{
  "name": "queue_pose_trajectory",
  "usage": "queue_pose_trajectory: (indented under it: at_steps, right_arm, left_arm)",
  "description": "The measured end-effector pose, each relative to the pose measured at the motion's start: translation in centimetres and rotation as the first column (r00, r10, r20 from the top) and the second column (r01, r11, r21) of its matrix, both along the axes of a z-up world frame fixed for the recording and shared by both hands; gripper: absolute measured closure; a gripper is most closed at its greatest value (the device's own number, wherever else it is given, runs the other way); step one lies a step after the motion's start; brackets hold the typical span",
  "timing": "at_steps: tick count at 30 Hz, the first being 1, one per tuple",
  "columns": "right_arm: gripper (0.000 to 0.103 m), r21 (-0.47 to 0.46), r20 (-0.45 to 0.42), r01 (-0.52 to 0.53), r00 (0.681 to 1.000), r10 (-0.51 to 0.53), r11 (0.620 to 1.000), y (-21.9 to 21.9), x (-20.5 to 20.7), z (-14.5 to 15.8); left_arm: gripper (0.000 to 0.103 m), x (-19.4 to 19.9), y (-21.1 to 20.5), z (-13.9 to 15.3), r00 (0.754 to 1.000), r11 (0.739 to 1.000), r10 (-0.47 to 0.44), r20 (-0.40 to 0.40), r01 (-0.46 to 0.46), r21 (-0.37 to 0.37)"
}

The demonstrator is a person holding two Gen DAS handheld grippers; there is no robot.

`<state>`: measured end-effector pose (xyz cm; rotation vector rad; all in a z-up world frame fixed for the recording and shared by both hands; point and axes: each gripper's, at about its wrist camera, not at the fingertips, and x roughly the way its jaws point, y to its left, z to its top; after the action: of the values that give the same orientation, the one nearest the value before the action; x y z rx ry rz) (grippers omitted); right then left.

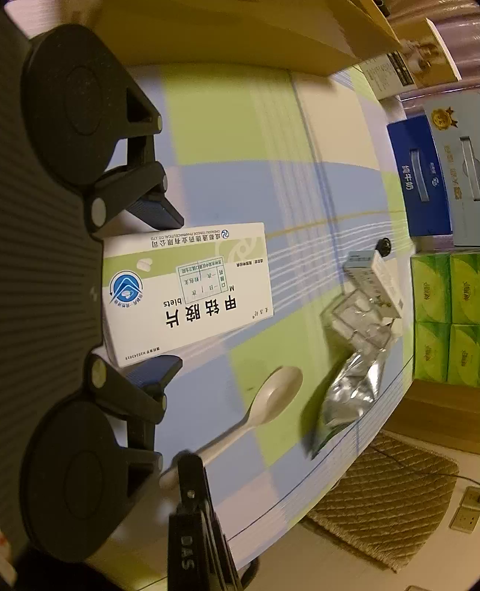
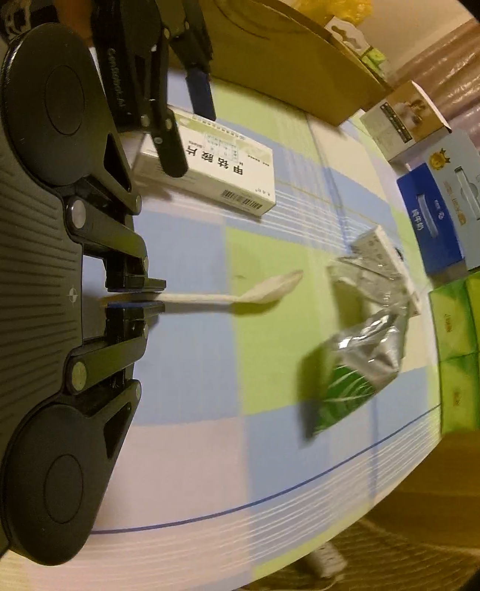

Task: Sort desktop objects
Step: 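Grasp the white medicine box with the left tool while the right tool lifts the spoon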

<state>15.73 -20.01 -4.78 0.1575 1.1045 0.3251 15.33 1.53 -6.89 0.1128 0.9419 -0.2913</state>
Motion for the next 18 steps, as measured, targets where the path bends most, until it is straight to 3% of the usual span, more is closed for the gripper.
queue_pose_trajectory:
  at_steps: [4,5,6,8,14,18]
  right_arm:
    - [0.100,-0.006,-0.015,0.033,0.999,-0.033,0.999,-0.2,-2.2,1.2]
    - [0.093,-0.023,-0.003,0.038,0.999,-0.038,0.999,-0.1,-2.4,1.4]
    - [0.086,-0.037,0.012,0.042,0.999,-0.042,0.998,0.0,-2.7,1.5]
    - [0.043,-0.048,0.035,0.041,0.999,-0.039,0.998,0.0,-2.9,1.5]
    - [0.041,-0.098,0.138,0.000,0.990,0.014,0.995,1.3,-2.3,1.7]
    - [0.041,-0.070,0.159,0.007,0.987,0.004,0.998,1.3,-1.2,0.8]
  left_arm:
    - [0.032,-2.6,0.8,0.2,1.000,1.000,-0.005,0.000,0.005,0.007]
    - [0.032,-2.9,0.9,0.2,1.000,1.000,-0.004,0.002,0.004,0.008]
    - [0.032,-3.3,1.1,0.3,1.000,1.000,-0.002,0.007,0.002,0.014]
    - [0.032,-3.7,1.4,0.3,1.000,1.000,0.003,0.015,-0.004,0.018]
    - [0.031,-3.6,1.8,0.2,0.999,1.000,0.019,0.035,-0.020,0.019]
    - [0.032,-3.3,1.5,0.2,0.998,0.999,0.020,0.051,-0.022,0.027]
